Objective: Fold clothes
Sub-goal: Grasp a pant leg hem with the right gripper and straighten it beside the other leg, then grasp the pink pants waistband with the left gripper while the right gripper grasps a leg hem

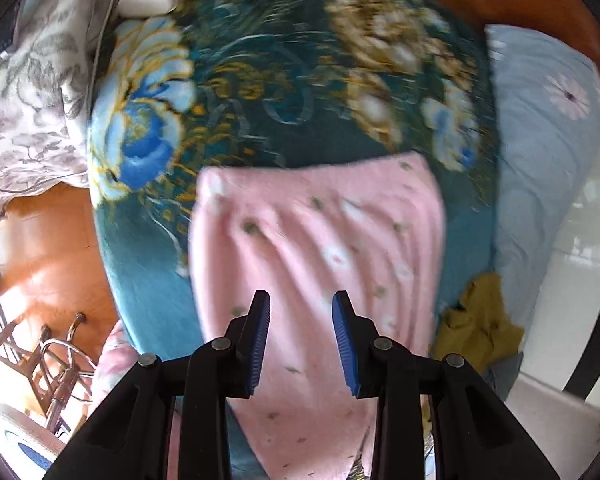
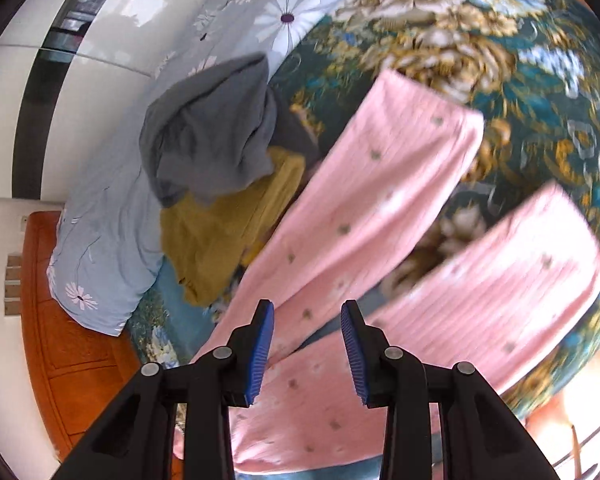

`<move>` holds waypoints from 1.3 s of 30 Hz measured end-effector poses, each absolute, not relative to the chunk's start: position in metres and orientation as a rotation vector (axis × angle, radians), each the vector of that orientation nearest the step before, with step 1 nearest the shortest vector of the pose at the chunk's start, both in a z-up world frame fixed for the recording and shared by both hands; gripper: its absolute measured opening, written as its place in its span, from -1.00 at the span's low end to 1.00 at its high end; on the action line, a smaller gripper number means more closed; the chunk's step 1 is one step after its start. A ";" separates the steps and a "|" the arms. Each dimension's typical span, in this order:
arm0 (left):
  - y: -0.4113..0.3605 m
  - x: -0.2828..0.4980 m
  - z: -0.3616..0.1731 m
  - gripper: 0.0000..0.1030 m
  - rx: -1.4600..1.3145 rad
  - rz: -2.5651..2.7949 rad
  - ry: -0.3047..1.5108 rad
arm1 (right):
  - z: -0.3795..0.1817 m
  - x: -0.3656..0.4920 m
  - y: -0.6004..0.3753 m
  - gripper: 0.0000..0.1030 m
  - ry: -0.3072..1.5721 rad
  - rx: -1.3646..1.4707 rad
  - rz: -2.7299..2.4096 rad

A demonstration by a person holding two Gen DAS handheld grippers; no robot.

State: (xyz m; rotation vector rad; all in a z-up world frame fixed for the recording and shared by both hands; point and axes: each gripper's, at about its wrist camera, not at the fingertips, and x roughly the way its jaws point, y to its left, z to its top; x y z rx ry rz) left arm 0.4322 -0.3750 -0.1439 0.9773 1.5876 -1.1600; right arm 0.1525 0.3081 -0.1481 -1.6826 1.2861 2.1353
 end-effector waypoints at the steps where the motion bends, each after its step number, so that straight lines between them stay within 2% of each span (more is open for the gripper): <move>1: -0.381 0.440 -0.153 -0.36 0.990 -1.137 1.593 | -0.147 0.157 0.300 -0.27 1.287 -1.682 2.118; 3: -0.391 0.454 -0.172 -0.13 1.028 -1.093 1.597 | -0.144 0.167 0.285 -0.25 1.287 -1.680 2.084; 4: -0.394 0.459 -0.182 -0.08 1.046 -1.083 1.601 | -0.141 0.173 0.280 -0.20 1.292 -1.666 2.061; 6: -0.398 0.464 -0.200 -0.03 1.087 -1.079 1.623 | -0.132 0.185 0.279 0.14 1.297 -1.608 2.032; 10: -0.398 0.472 -0.237 0.11 1.131 -1.011 1.669 | -0.108 0.202 0.283 0.39 1.341 -1.455 1.990; 16: -0.399 0.465 -0.263 0.12 1.167 -1.006 1.686 | -0.080 0.208 0.280 0.70 1.308 -1.360 1.996; 20: -0.397 0.455 -0.271 0.12 1.190 -1.025 1.686 | -0.072 0.207 0.275 1.00 1.276 -1.361 2.015; 27: -0.390 0.448 -0.272 0.11 1.185 -1.046 1.700 | -0.070 0.209 0.275 1.00 1.261 -1.356 2.036; 28: -0.389 0.449 -0.272 0.09 1.179 -1.047 1.700 | -0.070 0.209 0.275 1.00 1.259 -1.355 2.040; 29: -0.389 0.449 -0.271 -0.05 1.174 -1.048 1.696 | -0.069 0.209 0.275 1.00 1.257 -1.354 2.043; 30: -0.388 0.450 -0.270 -0.26 1.171 -1.045 1.693 | -0.069 0.210 0.275 1.00 1.255 -1.353 2.046; 31: -0.387 0.451 -0.270 -0.38 1.169 -1.041 1.691 | -0.069 0.210 0.275 1.00 1.253 -1.352 2.049; 32: -0.386 0.452 -0.269 -0.66 1.166 -1.040 1.688 | -0.069 0.213 0.277 1.00 1.258 -1.351 2.047; 33: -0.386 0.451 -0.267 -0.84 1.169 -1.045 1.678 | -0.071 0.217 0.280 1.00 1.267 -1.347 2.040; 39: -0.385 0.431 -0.248 -0.86 1.220 -1.105 1.595 | -0.084 0.241 0.302 1.00 1.318 -1.318 1.989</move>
